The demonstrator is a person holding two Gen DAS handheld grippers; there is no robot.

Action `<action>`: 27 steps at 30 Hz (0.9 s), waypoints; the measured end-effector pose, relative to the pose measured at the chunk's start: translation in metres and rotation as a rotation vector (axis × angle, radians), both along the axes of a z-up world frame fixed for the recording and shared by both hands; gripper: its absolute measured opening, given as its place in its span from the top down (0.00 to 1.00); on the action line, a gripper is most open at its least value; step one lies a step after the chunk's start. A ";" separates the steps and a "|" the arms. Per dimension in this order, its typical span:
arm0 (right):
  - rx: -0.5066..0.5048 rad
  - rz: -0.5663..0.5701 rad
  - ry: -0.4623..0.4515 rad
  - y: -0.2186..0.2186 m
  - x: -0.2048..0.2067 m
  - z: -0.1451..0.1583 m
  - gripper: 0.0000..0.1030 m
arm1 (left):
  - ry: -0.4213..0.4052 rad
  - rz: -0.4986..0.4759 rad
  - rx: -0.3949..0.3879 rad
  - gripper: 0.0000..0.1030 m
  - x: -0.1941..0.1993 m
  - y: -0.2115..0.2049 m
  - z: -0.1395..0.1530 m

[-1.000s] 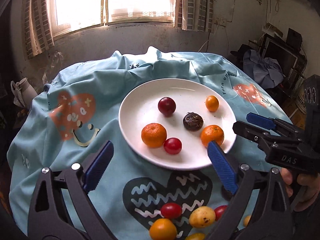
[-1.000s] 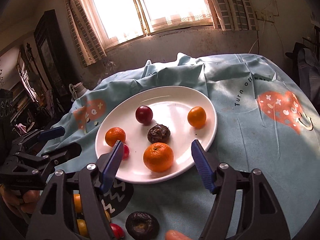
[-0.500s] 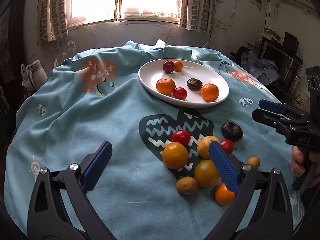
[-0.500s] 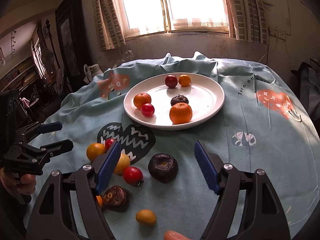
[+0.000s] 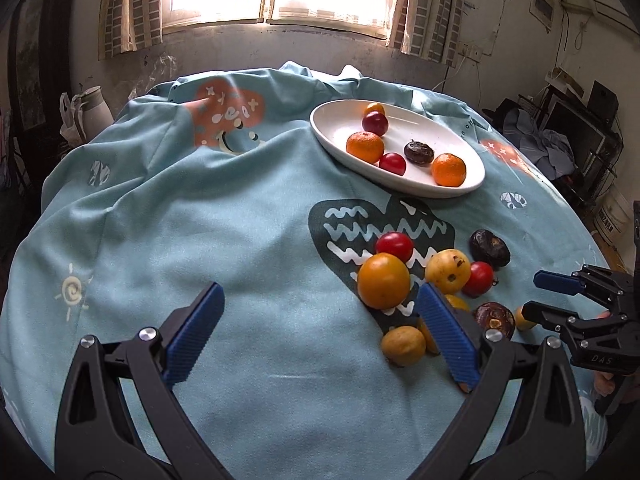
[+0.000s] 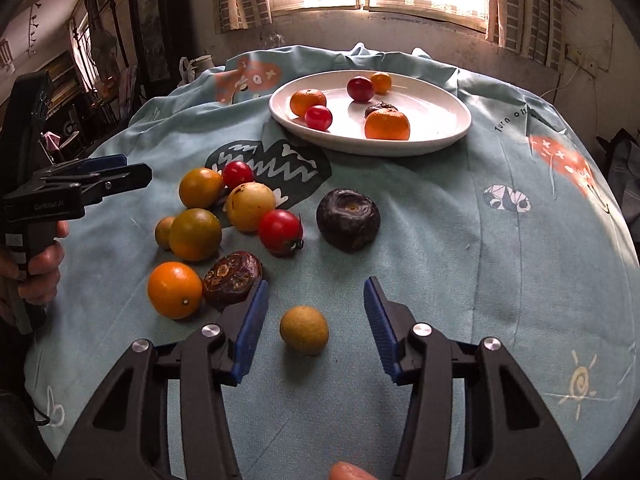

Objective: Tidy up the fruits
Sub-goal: 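Move both open grippers back toward the remaining fruit, then grasp a small yellow fruit with the right gripper while the left gripper grasps an orange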

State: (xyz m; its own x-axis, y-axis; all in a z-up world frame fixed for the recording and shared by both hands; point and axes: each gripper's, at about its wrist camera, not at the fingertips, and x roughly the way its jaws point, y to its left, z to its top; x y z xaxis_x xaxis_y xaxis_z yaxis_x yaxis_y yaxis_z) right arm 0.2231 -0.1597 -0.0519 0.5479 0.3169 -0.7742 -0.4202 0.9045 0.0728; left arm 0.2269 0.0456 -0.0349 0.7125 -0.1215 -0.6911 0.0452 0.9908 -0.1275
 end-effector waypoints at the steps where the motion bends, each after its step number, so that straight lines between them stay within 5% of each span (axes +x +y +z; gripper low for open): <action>1: -0.007 0.004 0.005 0.001 -0.001 0.000 0.51 | -0.006 0.004 0.006 0.04 -0.001 0.000 0.001; 5: -0.030 0.019 0.031 0.002 -0.004 -0.006 0.51 | -0.012 0.010 0.007 0.04 -0.002 0.000 0.002; 13: -0.081 0.050 0.057 0.009 -0.007 -0.017 0.70 | -0.007 -0.003 -0.003 0.04 -0.003 -0.003 0.003; 17: -0.030 0.038 0.067 0.001 -0.004 -0.014 0.75 | -0.011 -0.020 0.010 0.04 -0.004 -0.006 0.003; 23: 0.020 -0.019 0.071 -0.011 0.001 -0.012 0.75 | -0.036 -0.327 -0.064 0.09 -0.024 -0.040 0.009; 27: 0.021 -0.032 0.071 -0.013 0.002 -0.011 0.75 | -0.038 -0.479 0.007 0.27 -0.040 -0.073 0.003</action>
